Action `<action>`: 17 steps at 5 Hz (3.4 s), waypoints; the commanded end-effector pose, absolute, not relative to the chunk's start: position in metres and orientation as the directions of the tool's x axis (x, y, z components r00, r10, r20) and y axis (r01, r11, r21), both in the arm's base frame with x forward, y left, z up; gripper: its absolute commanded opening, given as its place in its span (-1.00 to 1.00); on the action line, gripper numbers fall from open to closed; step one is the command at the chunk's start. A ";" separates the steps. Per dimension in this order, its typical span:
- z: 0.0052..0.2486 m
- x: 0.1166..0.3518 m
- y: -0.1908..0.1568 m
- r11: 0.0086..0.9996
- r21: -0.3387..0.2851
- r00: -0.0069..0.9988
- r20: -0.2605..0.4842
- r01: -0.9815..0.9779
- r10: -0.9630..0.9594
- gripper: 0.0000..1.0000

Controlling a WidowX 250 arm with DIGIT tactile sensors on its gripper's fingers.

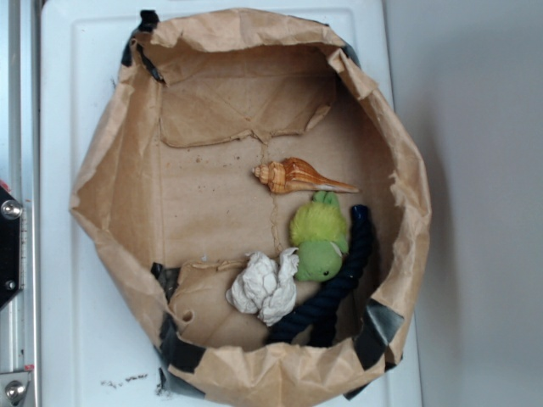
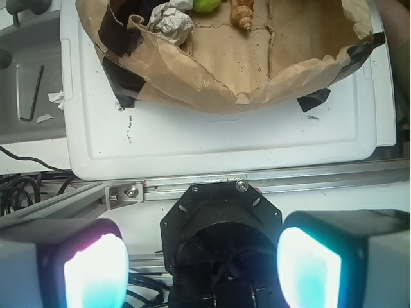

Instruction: Grab the shell.

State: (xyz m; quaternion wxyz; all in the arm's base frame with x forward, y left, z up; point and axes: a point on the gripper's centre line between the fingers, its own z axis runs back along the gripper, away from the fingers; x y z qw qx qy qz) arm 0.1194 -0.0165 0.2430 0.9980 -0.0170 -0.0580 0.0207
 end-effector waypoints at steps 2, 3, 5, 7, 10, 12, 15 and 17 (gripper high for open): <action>0.236 0.148 -0.030 0.994 -0.071 0.993 0.078 -0.083 0.089 1.00; 0.238 0.166 -0.032 0.988 -0.109 0.989 0.082 -0.110 0.119 1.00; 0.234 0.199 -0.010 0.975 -0.147 0.964 0.232 0.164 -0.127 1.00; 0.218 0.260 0.002 0.974 -0.130 0.948 0.286 0.186 -0.143 1.00; 0.139 0.288 0.039 0.961 0.068 0.915 0.294 0.269 -0.277 1.00; 0.139 0.288 0.039 0.961 0.068 0.915 0.294 0.269 -0.277 1.00; 0.139 0.288 0.039 0.961 0.068 0.915 0.294 0.269 -0.277 1.00; 0.102 0.309 0.047 0.955 0.108 0.886 0.355 0.278 -0.298 1.00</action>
